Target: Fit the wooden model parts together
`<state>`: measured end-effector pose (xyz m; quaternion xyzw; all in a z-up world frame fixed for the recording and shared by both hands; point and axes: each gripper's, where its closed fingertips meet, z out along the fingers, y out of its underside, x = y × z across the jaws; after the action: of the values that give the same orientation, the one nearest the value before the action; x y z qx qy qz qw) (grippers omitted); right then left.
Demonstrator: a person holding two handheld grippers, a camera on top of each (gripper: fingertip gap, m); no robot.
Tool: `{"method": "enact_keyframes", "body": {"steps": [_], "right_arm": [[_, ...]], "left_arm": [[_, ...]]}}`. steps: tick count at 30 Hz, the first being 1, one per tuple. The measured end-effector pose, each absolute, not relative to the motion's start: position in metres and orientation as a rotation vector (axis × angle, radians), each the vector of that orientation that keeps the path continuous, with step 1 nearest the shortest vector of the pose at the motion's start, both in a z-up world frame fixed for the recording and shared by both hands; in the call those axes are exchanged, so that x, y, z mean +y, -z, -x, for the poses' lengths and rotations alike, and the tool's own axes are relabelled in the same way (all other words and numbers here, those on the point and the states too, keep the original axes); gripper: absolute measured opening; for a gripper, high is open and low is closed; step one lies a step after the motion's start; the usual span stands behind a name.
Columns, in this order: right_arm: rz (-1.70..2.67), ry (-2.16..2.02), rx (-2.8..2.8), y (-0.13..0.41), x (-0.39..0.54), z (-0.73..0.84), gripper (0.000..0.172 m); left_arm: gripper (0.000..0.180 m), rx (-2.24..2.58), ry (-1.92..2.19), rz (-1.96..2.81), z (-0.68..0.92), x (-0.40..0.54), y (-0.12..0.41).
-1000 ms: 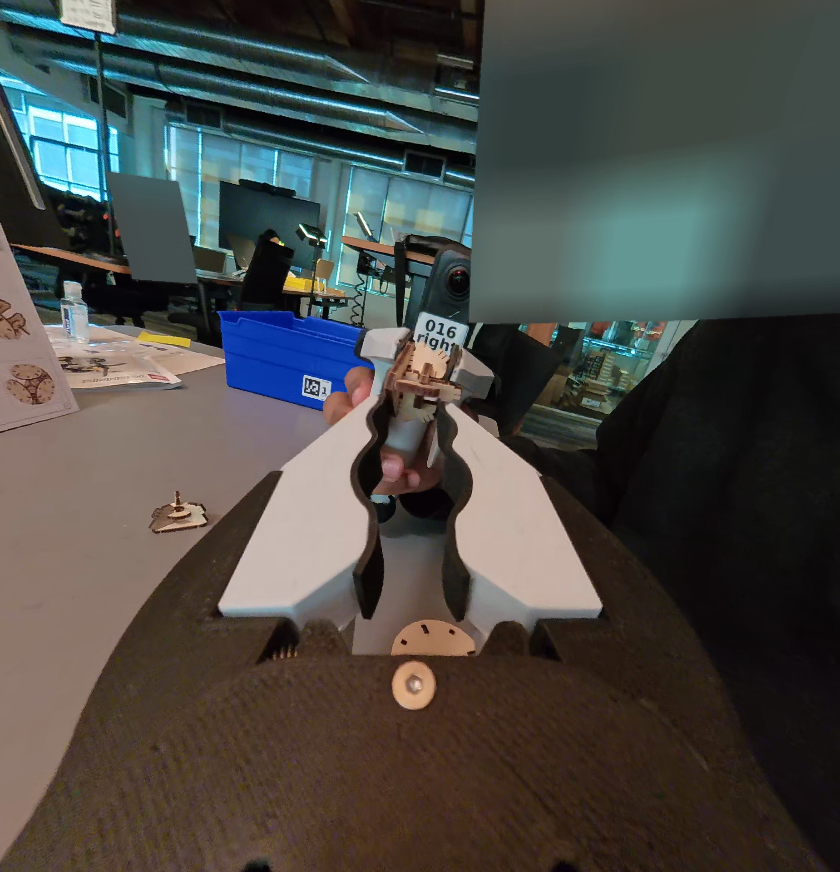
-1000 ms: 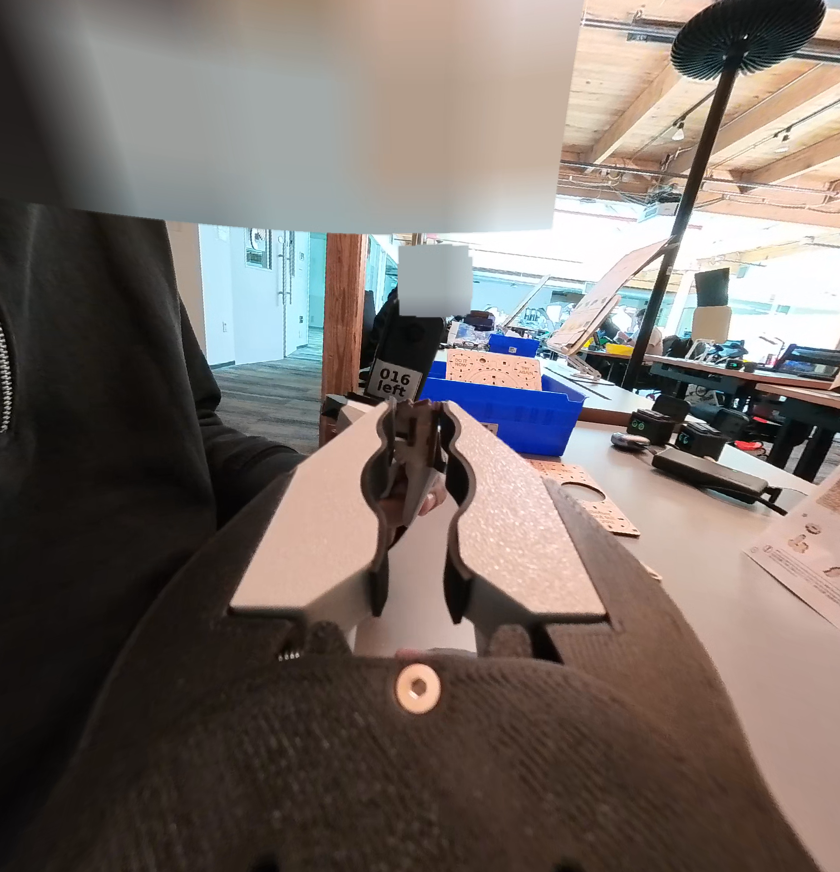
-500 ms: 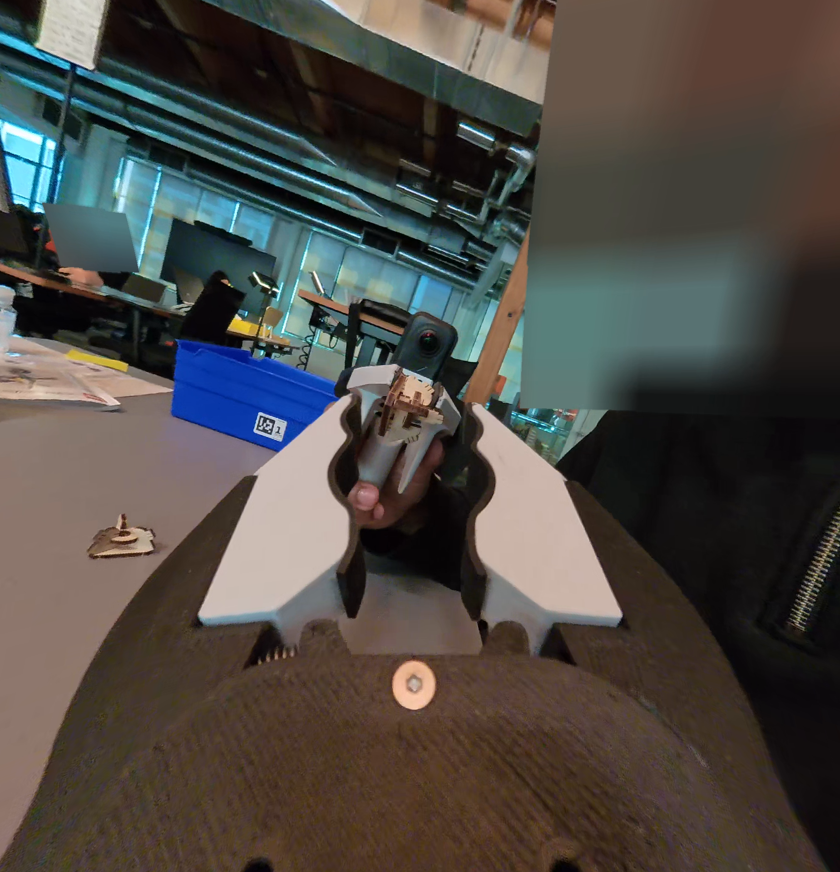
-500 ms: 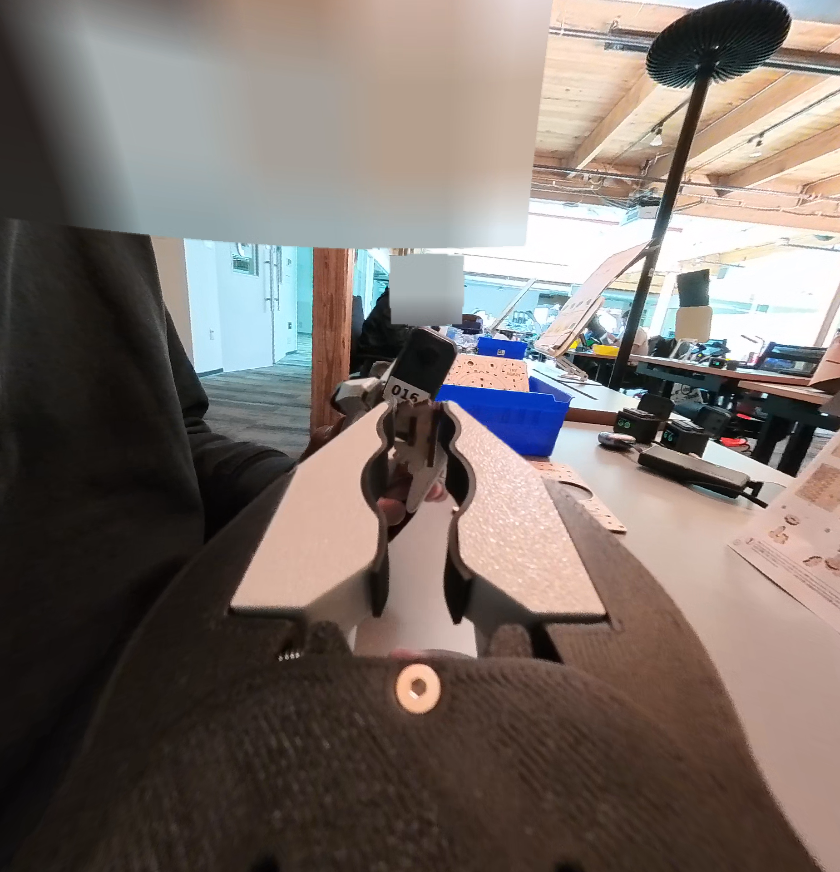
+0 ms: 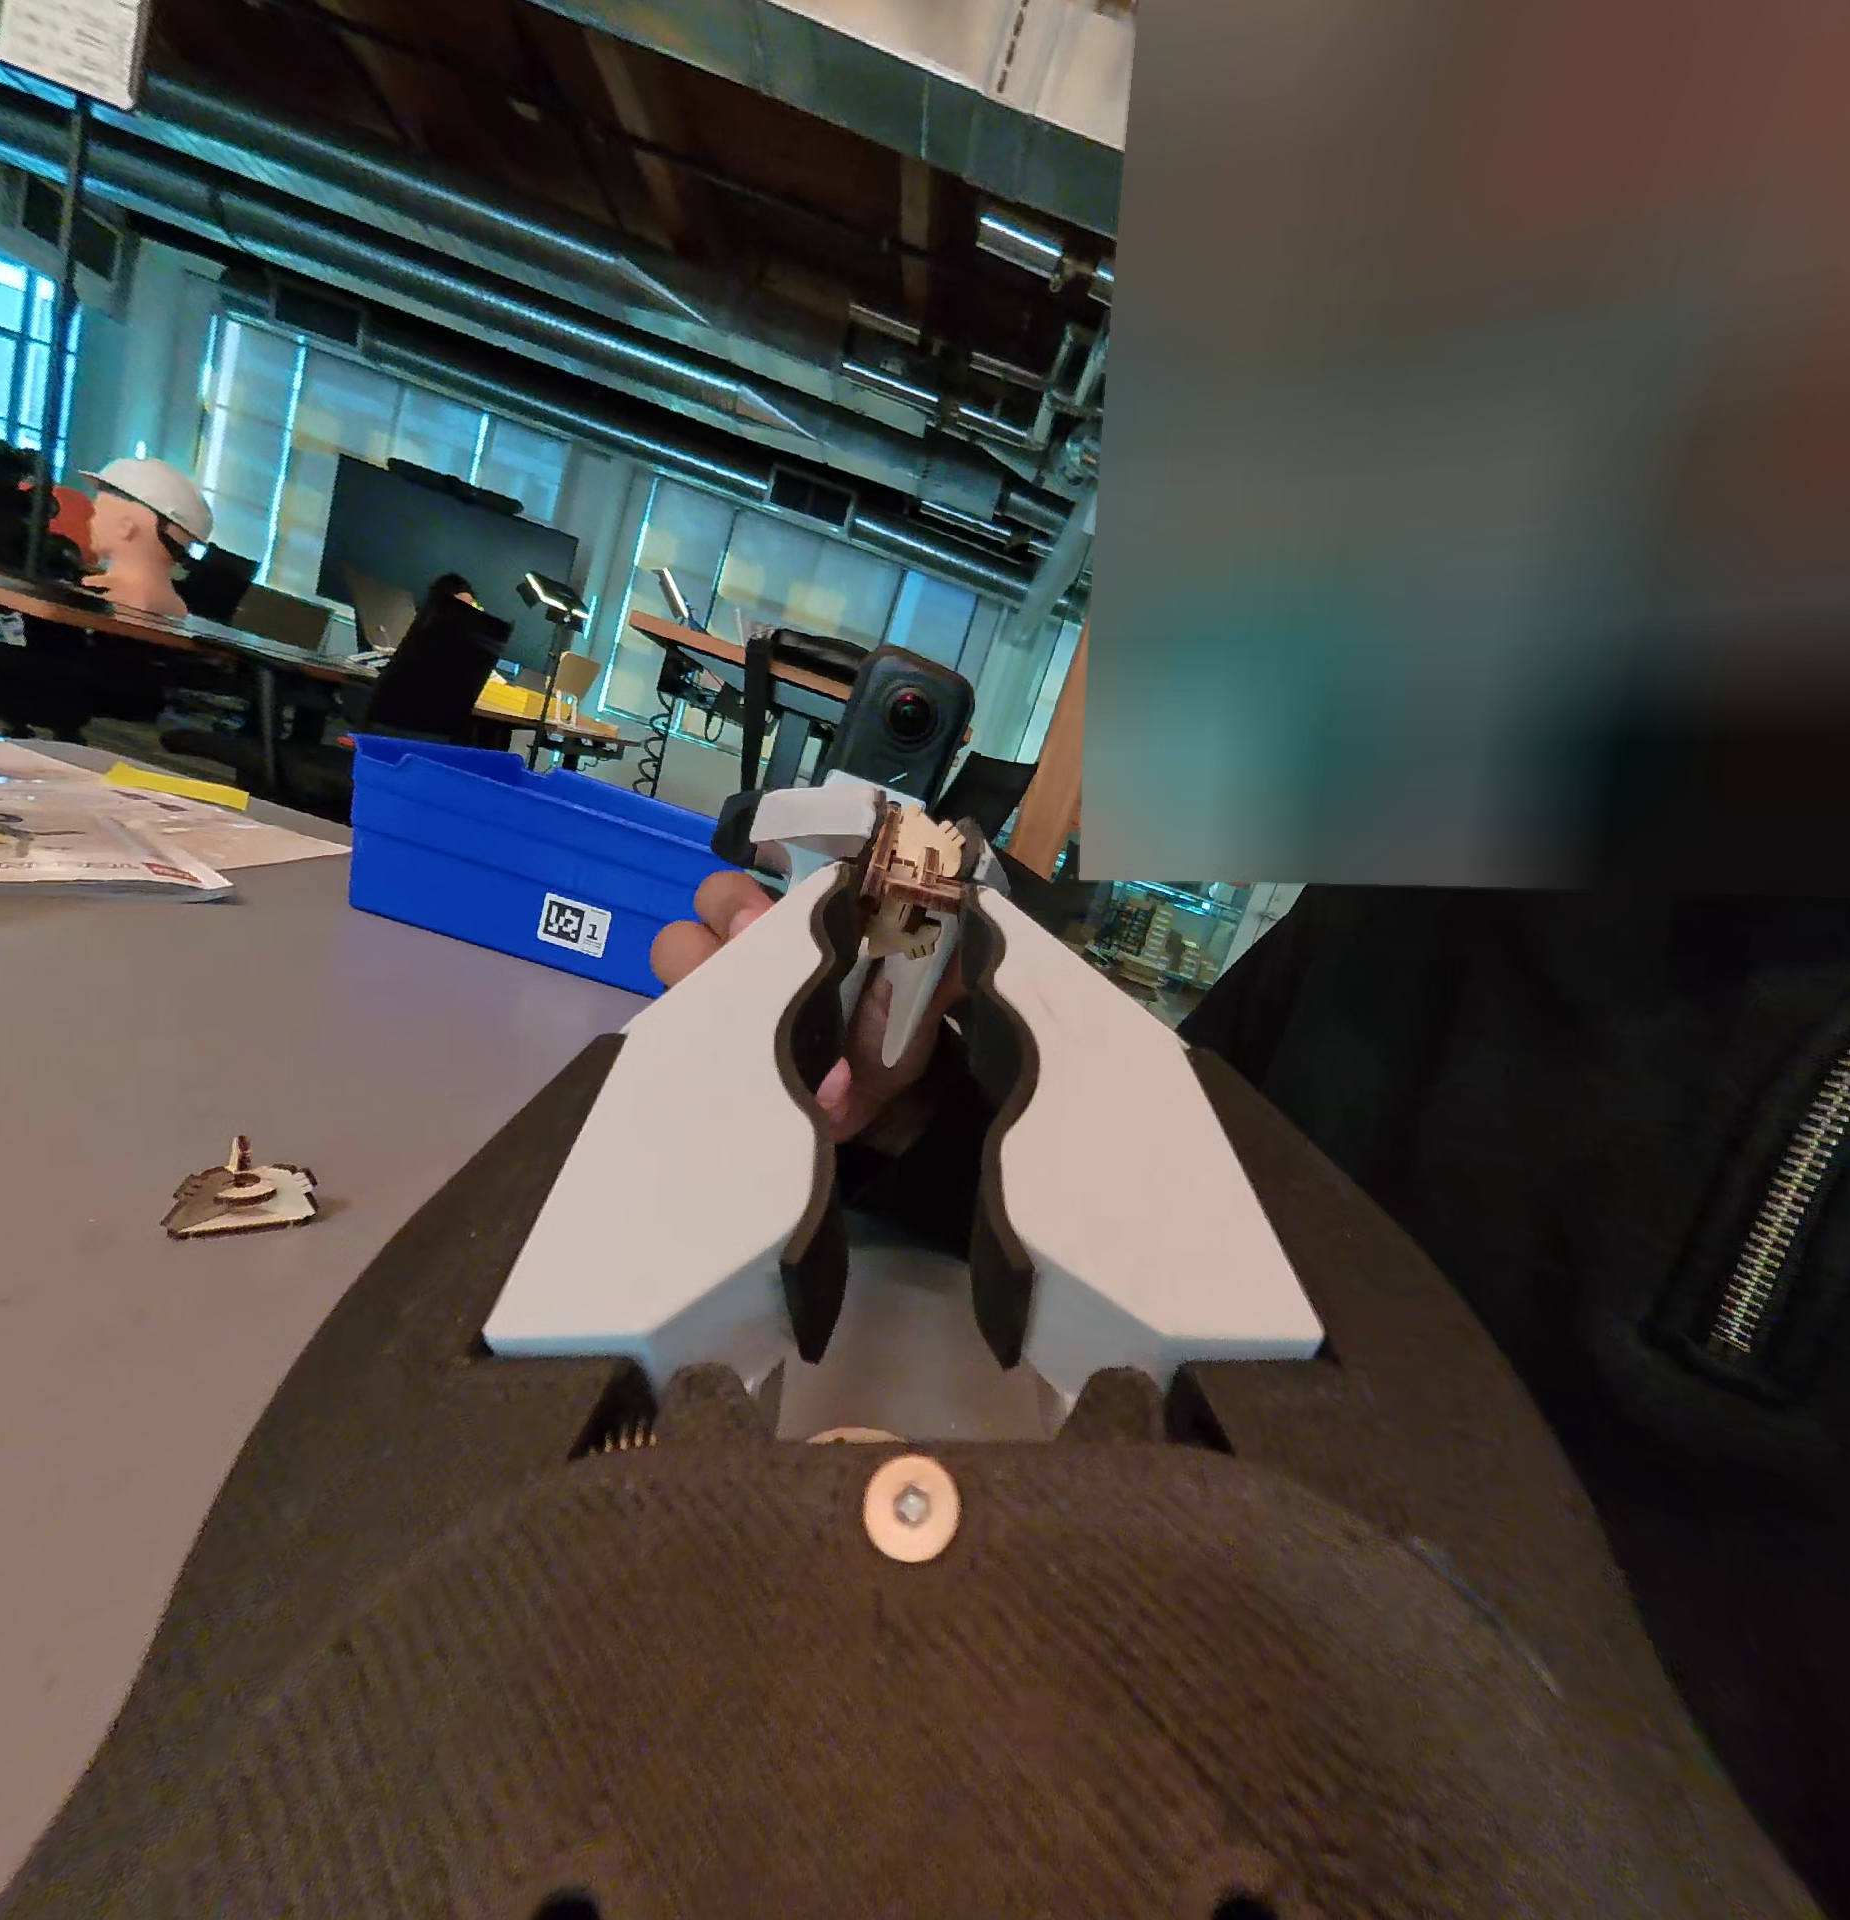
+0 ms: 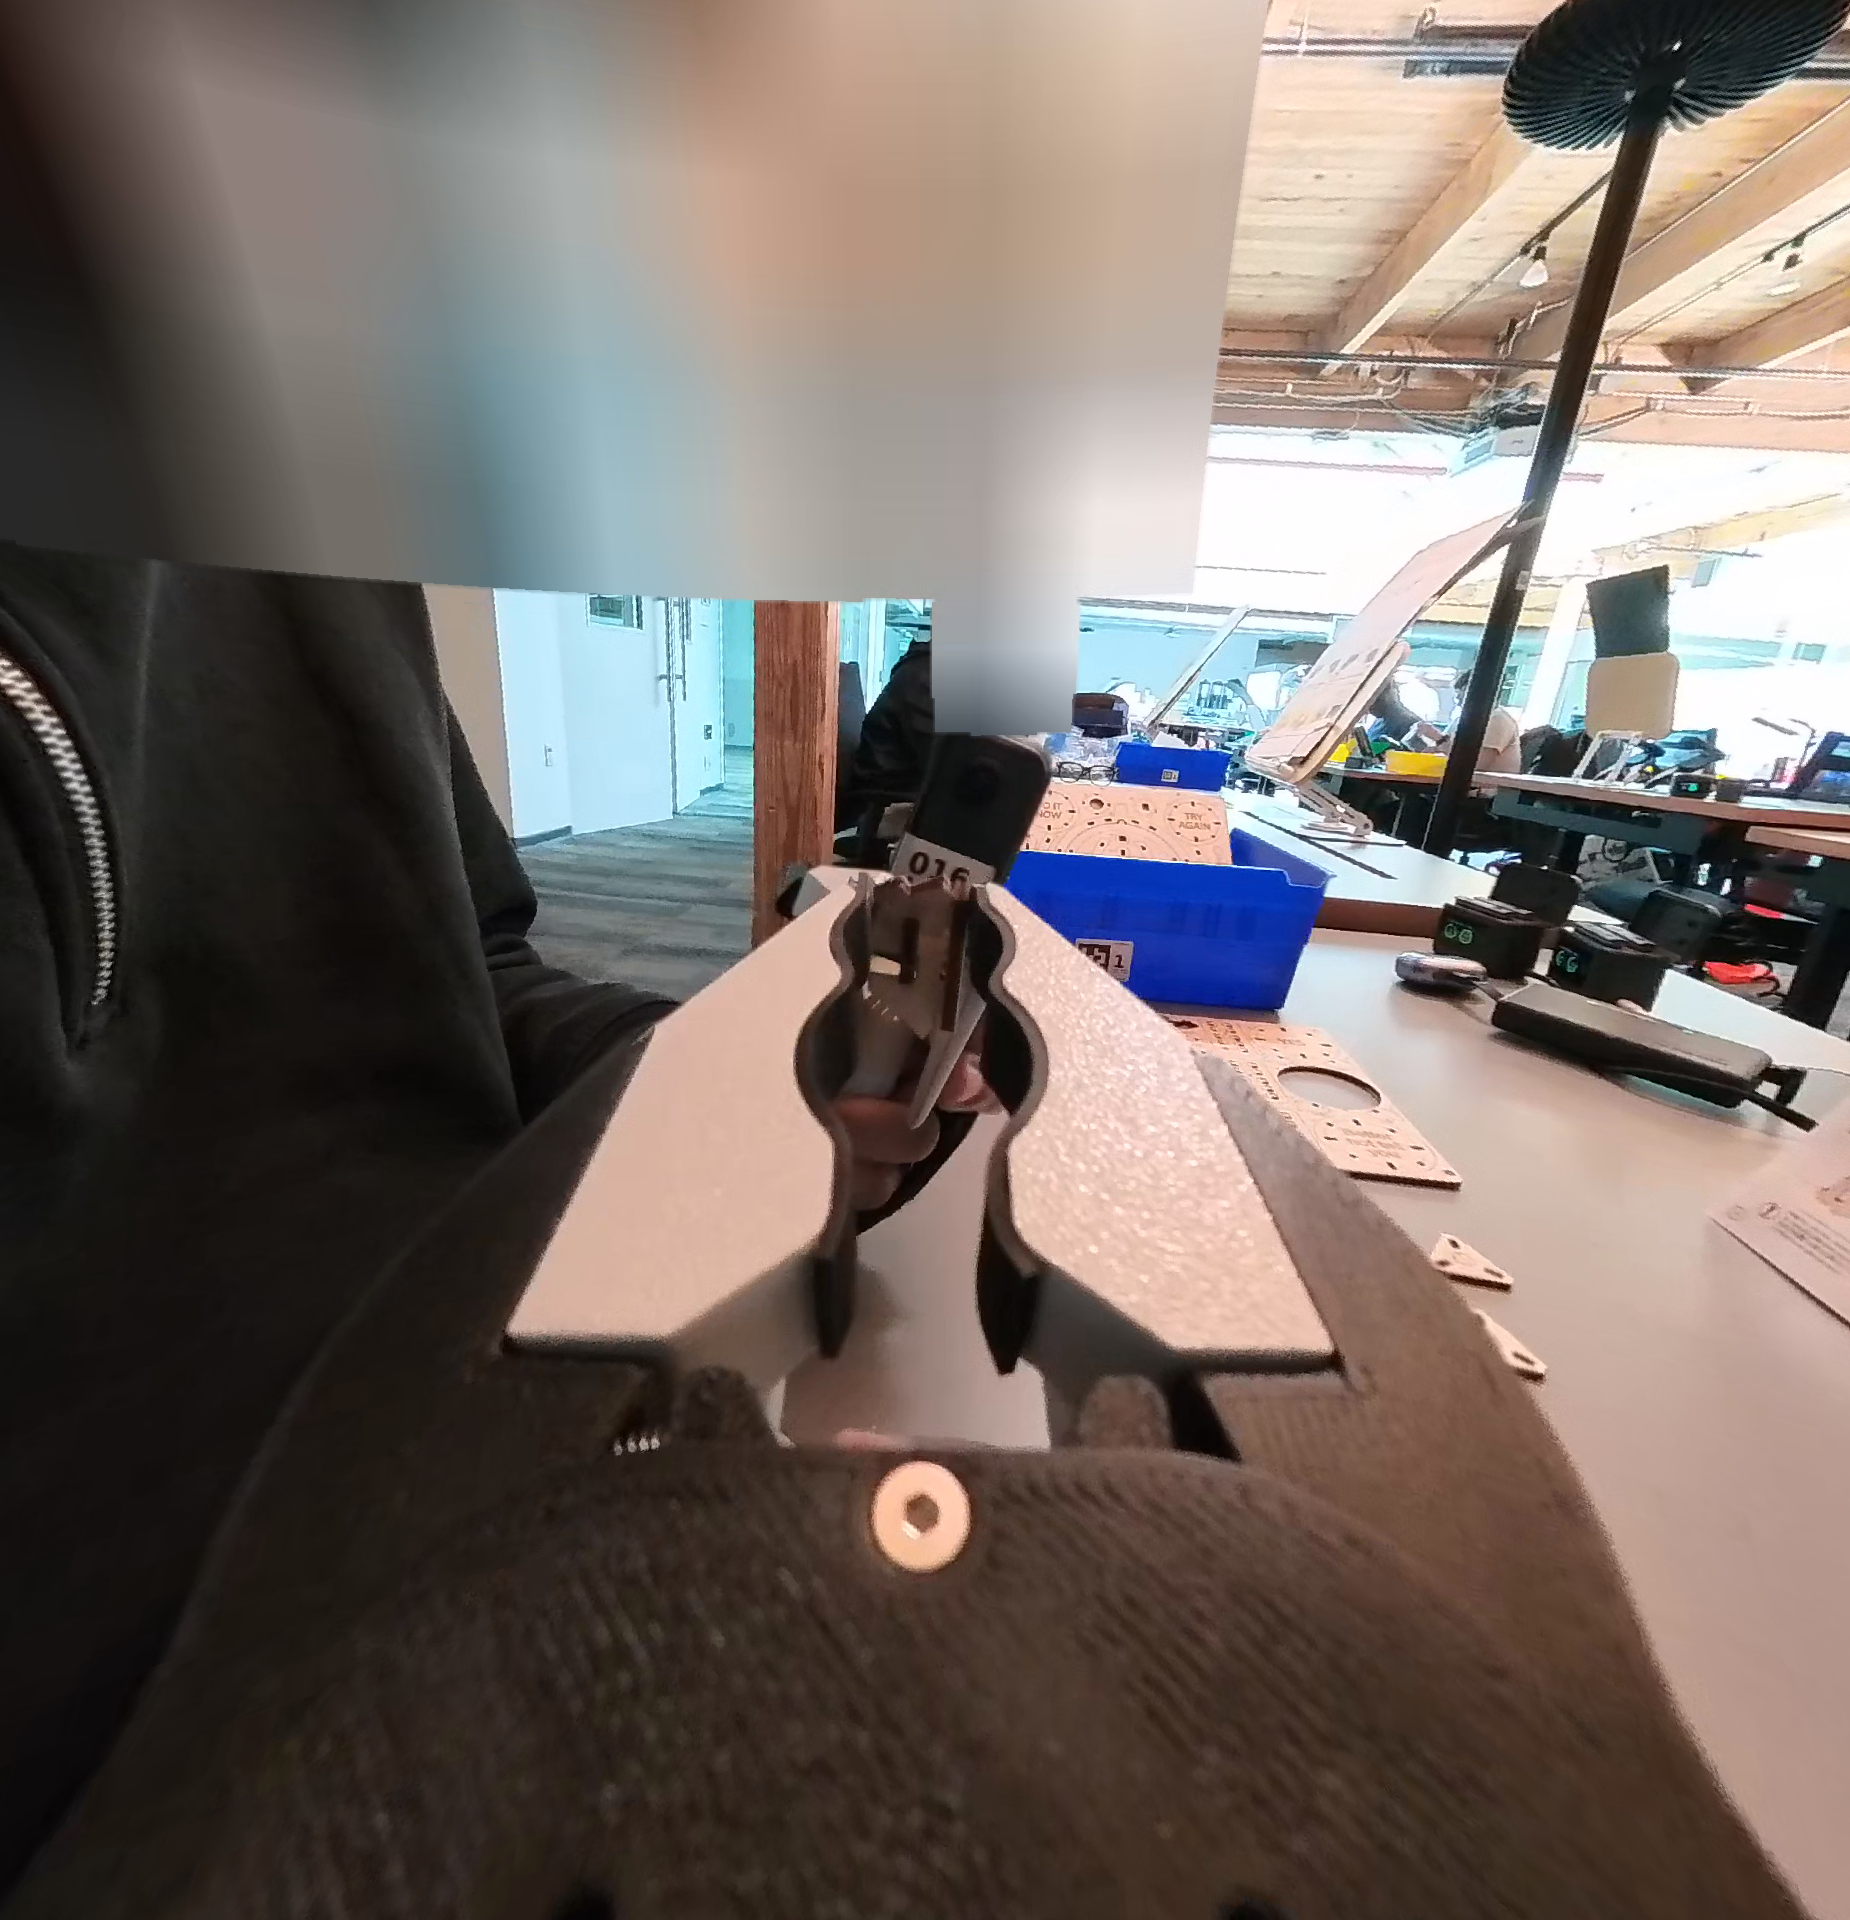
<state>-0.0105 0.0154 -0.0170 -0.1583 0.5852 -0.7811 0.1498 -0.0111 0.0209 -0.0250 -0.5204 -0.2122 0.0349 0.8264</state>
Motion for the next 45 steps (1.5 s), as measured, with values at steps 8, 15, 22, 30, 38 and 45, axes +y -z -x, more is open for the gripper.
{"method": "enact_keyframes", "body": {"steps": [8, 15, 22, 30, 38, 45], "right_arm": [[0.454, 2.23, 1.693, 0.018, 0.015, 0.01, 0.016], [0.401, 2.203, 1.755, 0.024, 0.011, 0.017, 0.016], [0.41, 2.213, 1.798, 0.027, 0.01, 0.02, 0.016], [0.43, 2.237, 1.799, 0.026, 0.008, 0.02, 0.016], [0.365, 2.348, 1.73, 0.02, 0.008, 0.026, 0.019], [0.314, 2.346, 1.679, 0.015, 0.011, 0.031, 0.031]], "left_arm": [[0.017, -0.452, -0.103, 1.147, 0.011, 0.022, 0.028], [0.017, -0.515, -0.186, 1.177, 0.018, 0.021, 0.034], [0.017, -0.539, -0.194, 1.178, 0.022, 0.02, 0.036], [0.018, -0.547, -0.201, 1.164, 0.022, 0.019, 0.035], [0.018, -0.567, -0.175, 1.114, 0.026, 0.011, 0.033], [0.018, -0.616, -0.14, 1.045, 0.032, -0.001, 0.033]]}}
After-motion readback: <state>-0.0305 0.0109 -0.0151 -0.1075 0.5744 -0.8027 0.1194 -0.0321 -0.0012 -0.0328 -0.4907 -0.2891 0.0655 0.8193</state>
